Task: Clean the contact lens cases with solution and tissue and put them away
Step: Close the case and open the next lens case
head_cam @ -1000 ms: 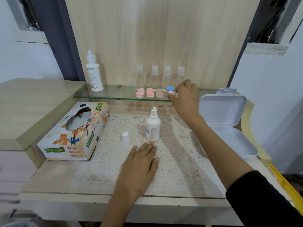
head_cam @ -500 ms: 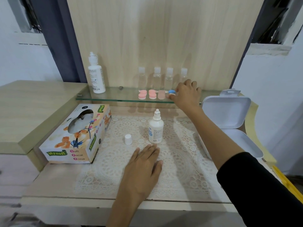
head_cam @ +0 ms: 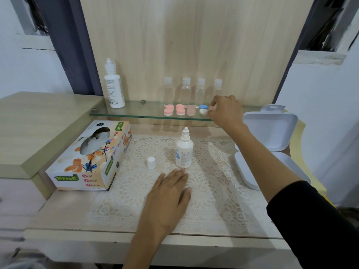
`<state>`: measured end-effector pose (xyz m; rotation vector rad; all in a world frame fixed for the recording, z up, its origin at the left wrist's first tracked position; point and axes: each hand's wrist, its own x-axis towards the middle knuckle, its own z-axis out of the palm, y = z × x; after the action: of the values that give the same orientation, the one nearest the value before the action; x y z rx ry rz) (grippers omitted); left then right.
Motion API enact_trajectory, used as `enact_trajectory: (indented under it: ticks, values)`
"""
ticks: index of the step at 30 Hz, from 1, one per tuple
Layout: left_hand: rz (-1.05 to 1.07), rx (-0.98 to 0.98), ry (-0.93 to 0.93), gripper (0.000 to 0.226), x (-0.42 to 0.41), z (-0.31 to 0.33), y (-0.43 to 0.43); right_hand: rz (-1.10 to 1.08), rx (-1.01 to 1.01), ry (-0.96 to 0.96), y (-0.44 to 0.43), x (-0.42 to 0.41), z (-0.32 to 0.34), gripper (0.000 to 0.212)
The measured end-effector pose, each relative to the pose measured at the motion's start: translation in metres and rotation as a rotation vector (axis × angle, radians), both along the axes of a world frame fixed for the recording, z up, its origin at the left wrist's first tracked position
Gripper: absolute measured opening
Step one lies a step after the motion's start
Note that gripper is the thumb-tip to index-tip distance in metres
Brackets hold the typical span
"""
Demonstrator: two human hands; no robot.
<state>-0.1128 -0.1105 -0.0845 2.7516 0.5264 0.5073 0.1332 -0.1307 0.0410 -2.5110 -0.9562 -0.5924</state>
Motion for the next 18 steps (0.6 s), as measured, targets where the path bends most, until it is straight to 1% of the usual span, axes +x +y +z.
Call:
enact_trajectory:
  ticks: [5,9,11,14,18]
  values:
    - [-0.005,-0.020,-0.009,0.080,-0.001,-0.001,0.001,0.065,0.146,-0.012,-0.014,-0.017,0.011,0.028]
    - [-0.013,-0.019,-0.014,0.080,-0.001,-0.001,0.001,0.221,0.295,0.103,-0.042,-0.049,0.009,0.026]
    - [-0.013,-0.029,-0.027,0.080,-0.002,-0.001,0.000,0.283,0.314,0.214,-0.058,-0.067,0.001,0.025]
    - [-0.009,-0.022,-0.039,0.078,-0.002,-0.002,0.001,0.350,0.309,0.358,-0.081,-0.091,-0.023,0.029]
    - [-0.008,-0.028,-0.050,0.079,-0.003,-0.001,0.000,0.399,0.269,0.423,-0.098,-0.109,-0.065,0.035]
